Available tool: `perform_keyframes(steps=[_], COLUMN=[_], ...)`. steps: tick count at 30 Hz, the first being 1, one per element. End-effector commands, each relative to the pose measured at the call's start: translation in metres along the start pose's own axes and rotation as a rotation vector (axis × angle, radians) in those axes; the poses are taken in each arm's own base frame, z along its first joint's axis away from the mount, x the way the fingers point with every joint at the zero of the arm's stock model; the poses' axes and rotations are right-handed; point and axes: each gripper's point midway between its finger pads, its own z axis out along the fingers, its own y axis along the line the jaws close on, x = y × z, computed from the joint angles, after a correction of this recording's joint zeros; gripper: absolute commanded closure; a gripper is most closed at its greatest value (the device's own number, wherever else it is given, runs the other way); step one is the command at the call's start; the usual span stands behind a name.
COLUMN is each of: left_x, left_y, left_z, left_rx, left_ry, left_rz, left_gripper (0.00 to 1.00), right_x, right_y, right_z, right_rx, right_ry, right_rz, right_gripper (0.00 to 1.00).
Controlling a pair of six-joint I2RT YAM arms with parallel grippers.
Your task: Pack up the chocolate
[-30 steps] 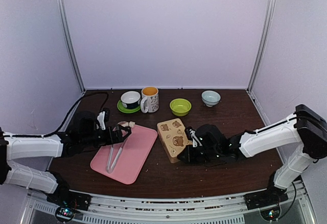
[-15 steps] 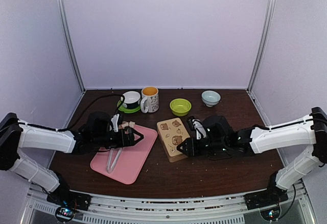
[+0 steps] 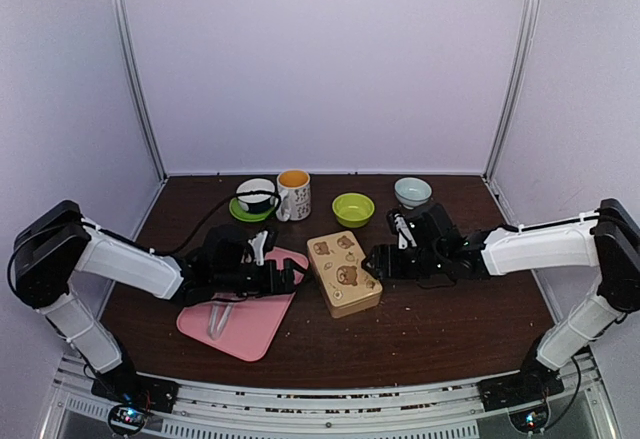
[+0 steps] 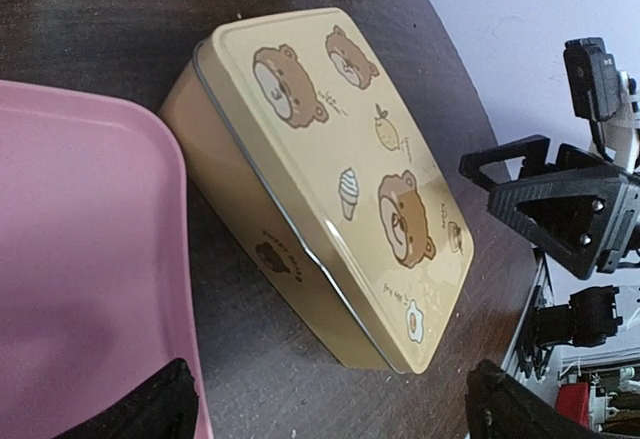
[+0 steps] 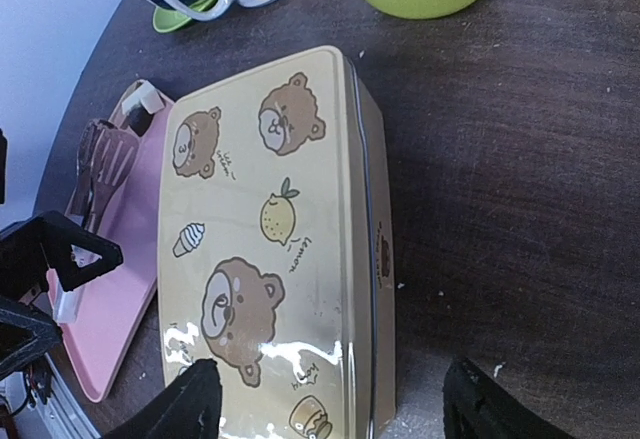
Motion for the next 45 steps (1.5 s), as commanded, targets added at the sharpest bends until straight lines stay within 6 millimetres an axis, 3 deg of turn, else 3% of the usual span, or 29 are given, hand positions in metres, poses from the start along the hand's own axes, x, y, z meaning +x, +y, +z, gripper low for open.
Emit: perform_keyframes(steps=[1,7,17,20,25,30,45], left_x=[-0.016,-0.012,-0.010,-0.010,-0.009,-0.007,-0.012], left_y=[-0.024,-0.027,-0.029,-0.027,-0.028,-0.030,-0.042], left_z=[0.009,0.021,0.029,0.031,0.034,0.038,0.035], left_rx=[0.104,0.111,0.120,0.102,0.103,0.103,0.150], left_ry=[-0.049,-0.021,0.009,0.018,0.035,0.068,0.058], left_rz=[-0.016,-0.022,-0.015,-0.015,-0.012,-0.016,-0.017], left_gripper=[0.05,0.07,0.07,0.09,0.16,0.16,0.25], right_x=[0.002,0.013,0.049,0.054,0.047,0.036,0.032], right_y=[0.012,0.020,0.049,0.047,0.035,0.040,0.047], right_z=[0.014,0.025,0.012,0.006,0.002,0.004,0.004], right_rx=[-0.059,-0.127,-0.245,-0.238,-0.168,-0.162,-0.167], right_ry=[0.035,0.072,0.115,0.105,0.069,0.049,0.062], right_rz=[0.009,0.045,0.087,0.090,0.074,0.077,0.059], right_gripper=[0.23,0.26,0.31,0.32,0.34,0.42,0.53])
